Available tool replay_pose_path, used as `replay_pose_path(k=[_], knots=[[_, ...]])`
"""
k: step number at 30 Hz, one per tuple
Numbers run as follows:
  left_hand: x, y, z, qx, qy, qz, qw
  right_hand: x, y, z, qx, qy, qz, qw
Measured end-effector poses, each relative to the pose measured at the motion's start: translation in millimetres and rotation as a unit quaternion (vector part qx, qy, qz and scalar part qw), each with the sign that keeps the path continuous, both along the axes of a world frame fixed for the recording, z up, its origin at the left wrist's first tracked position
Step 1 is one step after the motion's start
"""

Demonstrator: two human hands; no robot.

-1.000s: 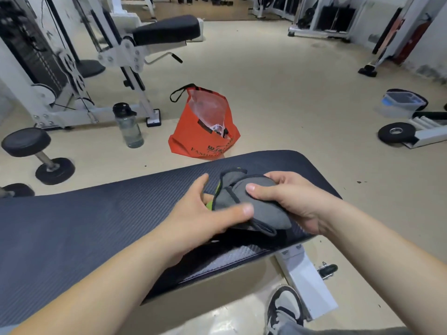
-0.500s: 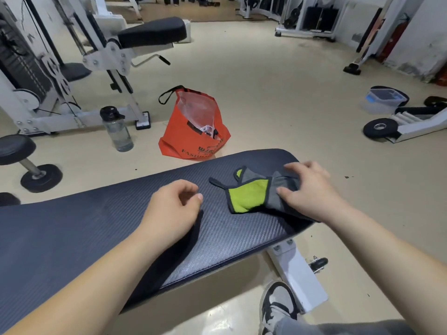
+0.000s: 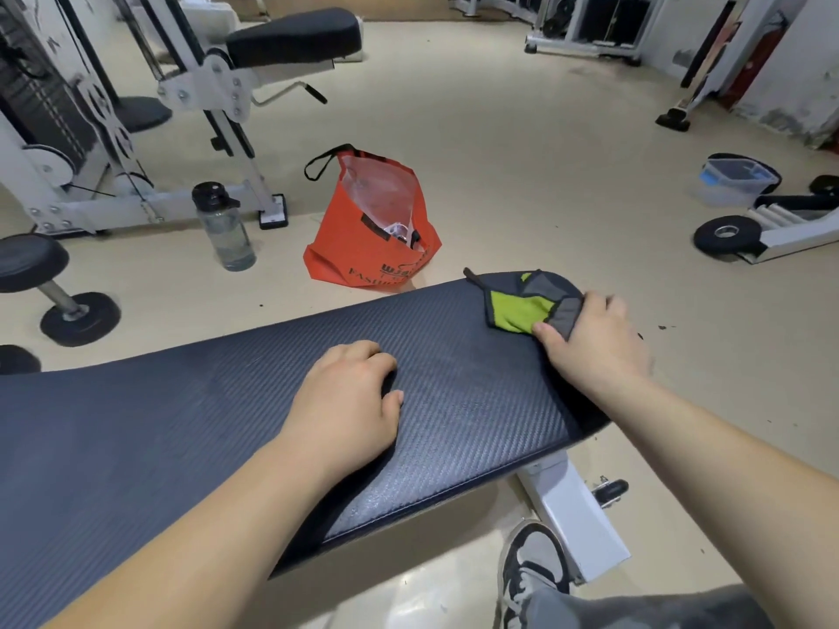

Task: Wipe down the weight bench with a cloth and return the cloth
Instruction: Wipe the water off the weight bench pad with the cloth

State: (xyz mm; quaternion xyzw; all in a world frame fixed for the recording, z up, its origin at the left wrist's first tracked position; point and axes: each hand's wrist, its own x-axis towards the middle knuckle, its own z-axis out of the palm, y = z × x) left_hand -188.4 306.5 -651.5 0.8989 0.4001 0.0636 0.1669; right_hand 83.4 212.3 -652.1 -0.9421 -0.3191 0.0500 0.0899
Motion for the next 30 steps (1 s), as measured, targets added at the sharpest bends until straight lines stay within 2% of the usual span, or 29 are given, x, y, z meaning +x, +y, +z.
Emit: replay_pose_path(k=[2, 4, 6, 8, 10, 12, 15, 17, 19, 21, 26, 28, 30], knots=[[1.3, 2.5, -0.2, -0.004, -0.011, 0.003, 1.0, -30.1, 2.3, 4.0, -0.038, -0.043, 0.061, 0.996], [2.5, 7.0, -0.1, -0.002, -0.024, 0.005, 1.0, -69.3, 2.6, 7.9, -0.069, -0.063, 0.175, 0.98], [3.8, 11.1, -1.5, -0.003, -0.032, 0.006, 0.999, -94.8, 0.5, 10.5, -0.061, -0.054, 0.278, 0.957], [3.6, 11.3, -3.0, -0.009, -0.029, 0.006, 1.0, -92.4, 1.0, 16.4, -0.037, -0.043, 0.326, 0.944], [3.0, 9.7, -4.6, -0.012, -0.028, 0.0, 1.0, -65.9, 4.5, 14.0, 0.01, -0.028, 0.285, 0.958], [2.8, 8.6, -5.9, -0.016, -0.034, 0.002, 0.999, -24.7, 3.5, 3.1, 0.06, -0.032, 0.188, 0.98], [3.7, 8.5, -6.8, -0.019, -0.032, 0.005, 0.999, 22.3, -13.0, -4.2, 0.063, -0.04, 0.016, 0.997], [4.3, 9.2, -8.4, -0.023, -0.032, 0.004, 0.999, 23.1, -21.4, -3.6, 0.038, -0.041, -0.035, 0.998], [5.8, 10.4, -9.4, -0.023, -0.03, 0.004, 0.999, -0.2, -22.3, 1.7, 0.019, -0.047, -0.006, 0.999], [6.9, 11.2, -9.9, -0.02, -0.029, 0.005, 0.999, -38.4, -20.3, 6.5, 0.008, -0.035, 0.079, 0.996], [6.0, 10.9, -11.9, -0.011, -0.029, 0.005, 1.0, -106.1, -13.7, 16.7, -0.008, -0.014, 0.302, 0.953], [3.6, 12.1, -12.2, -0.009, -0.029, 0.012, 0.999, -88.8, -0.7, 16.3, 0.007, 0.015, 0.302, 0.953], [2.2, 14.8, -12.4, -0.009, -0.035, 0.018, 0.999, -53.0, 13.0, 9.4, 0.049, 0.027, 0.222, 0.974]])
